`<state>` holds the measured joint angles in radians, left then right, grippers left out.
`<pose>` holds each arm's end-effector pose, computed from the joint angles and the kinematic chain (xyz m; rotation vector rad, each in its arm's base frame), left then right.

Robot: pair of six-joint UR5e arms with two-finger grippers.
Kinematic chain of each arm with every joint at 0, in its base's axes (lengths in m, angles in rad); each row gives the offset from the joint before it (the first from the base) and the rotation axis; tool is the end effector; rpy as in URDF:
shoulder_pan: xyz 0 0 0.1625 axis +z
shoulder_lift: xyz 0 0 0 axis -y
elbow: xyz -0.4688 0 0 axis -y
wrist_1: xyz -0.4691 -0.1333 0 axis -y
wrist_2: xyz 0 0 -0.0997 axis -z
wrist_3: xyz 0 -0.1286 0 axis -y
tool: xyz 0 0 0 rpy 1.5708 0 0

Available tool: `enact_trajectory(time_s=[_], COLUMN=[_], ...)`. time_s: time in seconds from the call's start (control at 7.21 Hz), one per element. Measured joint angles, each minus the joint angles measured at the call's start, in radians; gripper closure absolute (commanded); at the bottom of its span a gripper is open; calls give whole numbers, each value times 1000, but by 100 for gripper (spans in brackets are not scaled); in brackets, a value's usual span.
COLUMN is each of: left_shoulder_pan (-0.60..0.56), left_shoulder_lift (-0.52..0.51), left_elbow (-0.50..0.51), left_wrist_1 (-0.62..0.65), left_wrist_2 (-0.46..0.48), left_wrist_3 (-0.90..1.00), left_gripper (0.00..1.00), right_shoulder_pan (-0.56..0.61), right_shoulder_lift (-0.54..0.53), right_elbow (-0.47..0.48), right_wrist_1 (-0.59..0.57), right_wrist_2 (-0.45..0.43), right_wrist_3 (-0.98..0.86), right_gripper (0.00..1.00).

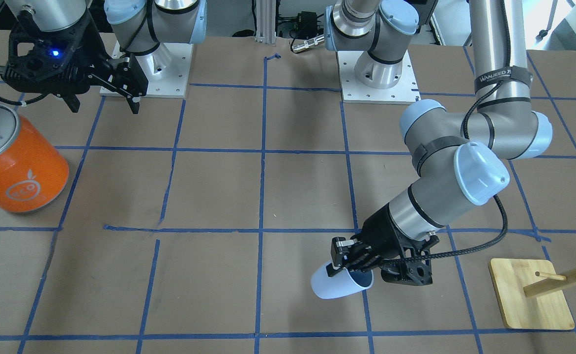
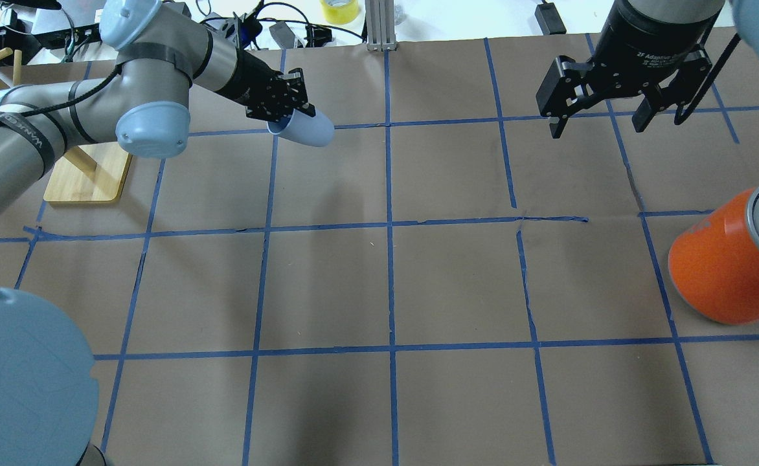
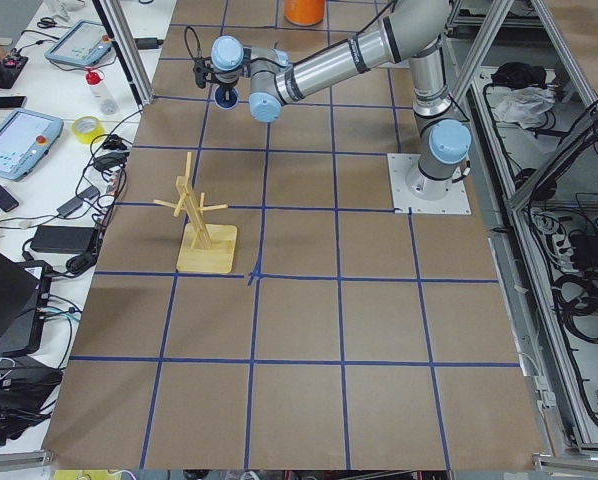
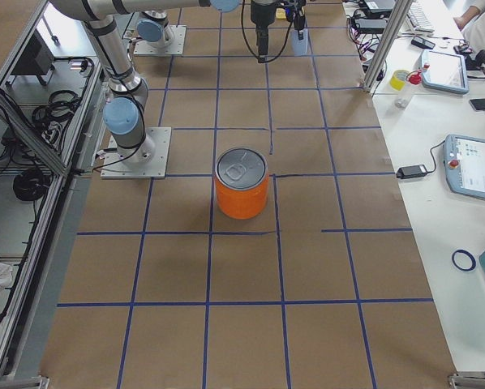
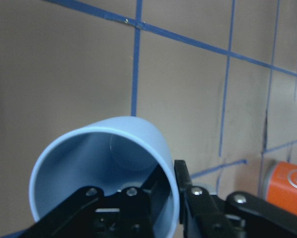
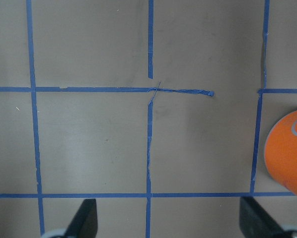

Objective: Flip cup
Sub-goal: 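Lift the cup with the left gripper and rotate it upright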

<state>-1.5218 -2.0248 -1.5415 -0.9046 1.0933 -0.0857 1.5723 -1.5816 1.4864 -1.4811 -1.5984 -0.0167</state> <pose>-0.1551 -0.7657 0.3035 0.1000 -2.6434 0.3090 0.1306 -0.5621 0.5479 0.0282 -3.1138 0.0082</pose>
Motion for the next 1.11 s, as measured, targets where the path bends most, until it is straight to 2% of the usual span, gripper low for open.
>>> enact_trajectory(time_s=[0.28,0.56,0.69,0.83,1.11], left_shoulder_pan=[0,17,55,90,106], left_shoulder_lift=[-10,-29,-43,-54,-72], left_elbow=[60,66,69,71,66], left_wrist_1=[-81,-159,-177,-184,-185], left_wrist_2=[237,448,502,504,449], left_wrist_3=[164,316,352,366,366], left_gripper=[100,100,100,100,100], right_shoulder_pan=[0,0,0,0,0], right_shoulder_lift=[0,0,0,0,0], right_elbow=[0,0,0,0,0], right_wrist_1=[-1,0,0,0,1], right_wrist_2=[0,0,0,0,0], right_wrist_3=[0,0,0,0,0], right_gripper=[0,0,0,0,0])
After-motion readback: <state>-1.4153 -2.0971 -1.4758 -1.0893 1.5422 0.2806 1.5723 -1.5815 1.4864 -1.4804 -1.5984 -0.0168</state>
